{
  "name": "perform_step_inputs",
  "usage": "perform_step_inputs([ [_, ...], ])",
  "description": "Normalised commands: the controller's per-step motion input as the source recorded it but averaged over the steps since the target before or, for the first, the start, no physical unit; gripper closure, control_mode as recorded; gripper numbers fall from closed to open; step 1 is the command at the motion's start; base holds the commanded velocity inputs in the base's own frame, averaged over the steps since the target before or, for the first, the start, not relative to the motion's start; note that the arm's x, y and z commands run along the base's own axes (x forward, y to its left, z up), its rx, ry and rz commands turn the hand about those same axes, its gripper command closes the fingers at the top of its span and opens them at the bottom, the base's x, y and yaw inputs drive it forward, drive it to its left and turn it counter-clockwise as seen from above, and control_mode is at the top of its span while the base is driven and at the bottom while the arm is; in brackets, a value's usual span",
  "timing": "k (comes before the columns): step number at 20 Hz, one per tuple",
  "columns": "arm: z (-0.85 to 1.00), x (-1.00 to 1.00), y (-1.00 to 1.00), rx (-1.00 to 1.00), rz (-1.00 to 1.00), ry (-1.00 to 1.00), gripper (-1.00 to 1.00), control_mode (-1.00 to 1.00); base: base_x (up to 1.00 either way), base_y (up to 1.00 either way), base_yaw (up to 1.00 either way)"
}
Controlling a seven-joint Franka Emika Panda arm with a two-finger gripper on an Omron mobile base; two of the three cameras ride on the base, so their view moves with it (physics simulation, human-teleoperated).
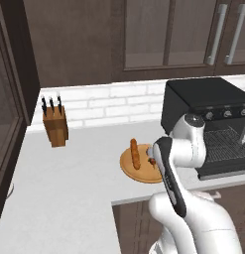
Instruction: Pick up the kebab skewer and baguette bread, and place them inside the toaster oven. Close the toaster oven door and start by setting the timer.
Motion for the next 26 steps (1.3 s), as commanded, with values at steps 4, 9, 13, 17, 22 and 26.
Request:
perform_step_inputs([
  [4,-0.1,0.66,0.16,0.0,-0.02,0.22,-1.0,-1.0,0.0,0.0,0.0],
  [9,-0.15,0.81,0.47,0.0,0.0,0.16,-1.0,-1.0,0.0,0.0,0.0],
  [13,-0.45,0.69,0.58,0.0,0.0,0.14,-1.0,-1.0,0.0,0.0,0.0],
  [17,-0.41,0.64,0.04,0.0,0.0,0.12,-1.0,-1.0,0.0,0.0,0.0],
  [22,-0.32,0.62,0.0,0.0,0.0,0.12,-1.0,-1.0,0.0,0.0,0.0],
  [26,-0.4,0.38,0.0,0.0,0.0,0.1,-1.0,-1.0,0.0,0.0,0.0],
])
